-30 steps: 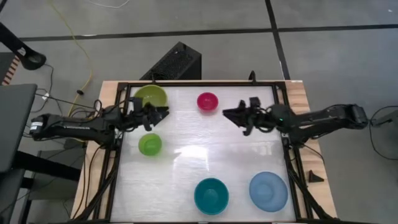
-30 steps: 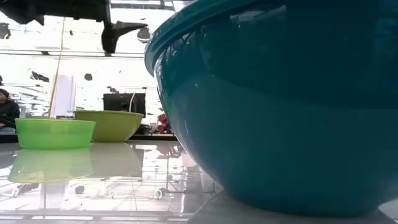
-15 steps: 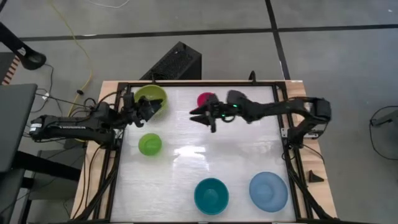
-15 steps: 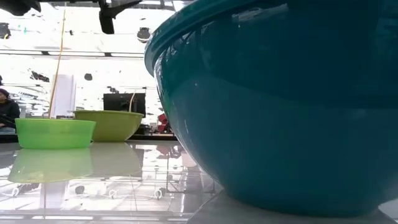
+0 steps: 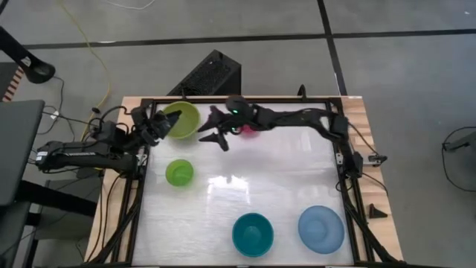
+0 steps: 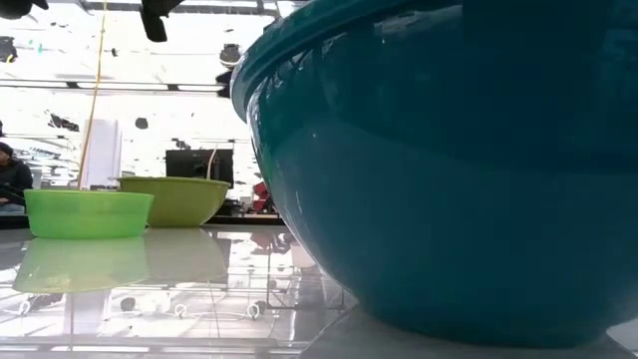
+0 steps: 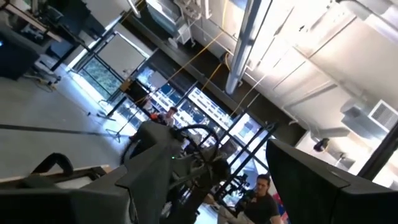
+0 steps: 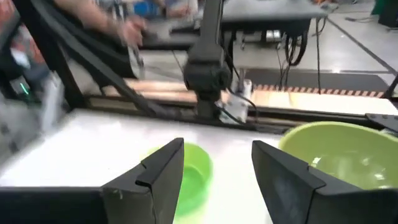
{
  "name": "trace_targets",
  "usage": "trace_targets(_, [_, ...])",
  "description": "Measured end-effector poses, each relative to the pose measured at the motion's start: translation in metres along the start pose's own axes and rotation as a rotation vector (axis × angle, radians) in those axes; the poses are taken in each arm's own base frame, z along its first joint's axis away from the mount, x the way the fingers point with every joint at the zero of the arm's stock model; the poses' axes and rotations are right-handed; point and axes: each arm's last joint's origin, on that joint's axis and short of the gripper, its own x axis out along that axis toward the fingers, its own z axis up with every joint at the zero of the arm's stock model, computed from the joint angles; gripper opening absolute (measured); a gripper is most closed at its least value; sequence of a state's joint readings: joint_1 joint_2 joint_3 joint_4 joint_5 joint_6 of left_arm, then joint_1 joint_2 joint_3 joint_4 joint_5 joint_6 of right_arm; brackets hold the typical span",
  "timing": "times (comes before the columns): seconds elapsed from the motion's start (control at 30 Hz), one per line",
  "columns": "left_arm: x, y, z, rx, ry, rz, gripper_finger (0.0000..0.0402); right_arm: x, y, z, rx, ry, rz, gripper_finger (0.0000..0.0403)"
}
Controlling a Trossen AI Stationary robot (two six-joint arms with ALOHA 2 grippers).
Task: Nest bowls inside each other
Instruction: Move the dark green bowl to the center of the table
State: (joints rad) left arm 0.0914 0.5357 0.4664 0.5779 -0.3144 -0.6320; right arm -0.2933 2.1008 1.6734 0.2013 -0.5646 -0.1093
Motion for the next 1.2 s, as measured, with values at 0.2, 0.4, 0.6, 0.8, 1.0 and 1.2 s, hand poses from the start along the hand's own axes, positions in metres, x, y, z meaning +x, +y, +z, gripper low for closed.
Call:
trace_targets(0.2, [0.000,0.000,0.000,-0.019,-0.001,0.007,0.0249,0.029,-0.033,-0.005,-0.138,0.164,0.012,0.0225])
trace_targets(0.4, [0.000,0.001,0.000,-0.033,-0.005,0.013,0.0249,0.052,-0.055,-0.010,-0.245,0.280,-0.047,0.0225])
trace_targets(0.6, [0.000,0.001,0.000,-0.042,-0.012,0.021,0.0249,0.056,-0.067,-0.035,-0.247,0.326,-0.105,0.0224])
trace_targets(0.8, [0.000,0.001,0.000,-0.045,-0.018,0.028,0.0249,0.055,-0.070,-0.036,-0.246,0.334,-0.124,0.0223])
trace_targets(1.0, [0.000,0.001,0.000,-0.045,-0.022,0.035,0.0249,0.058,-0.063,-0.038,-0.265,0.366,-0.105,0.0204])
trace_targets(1.2, [0.000,0.001,0.000,-0.060,-0.024,0.033,0.0249,0.074,-0.051,-0.058,-0.308,0.441,-0.114,0.0172])
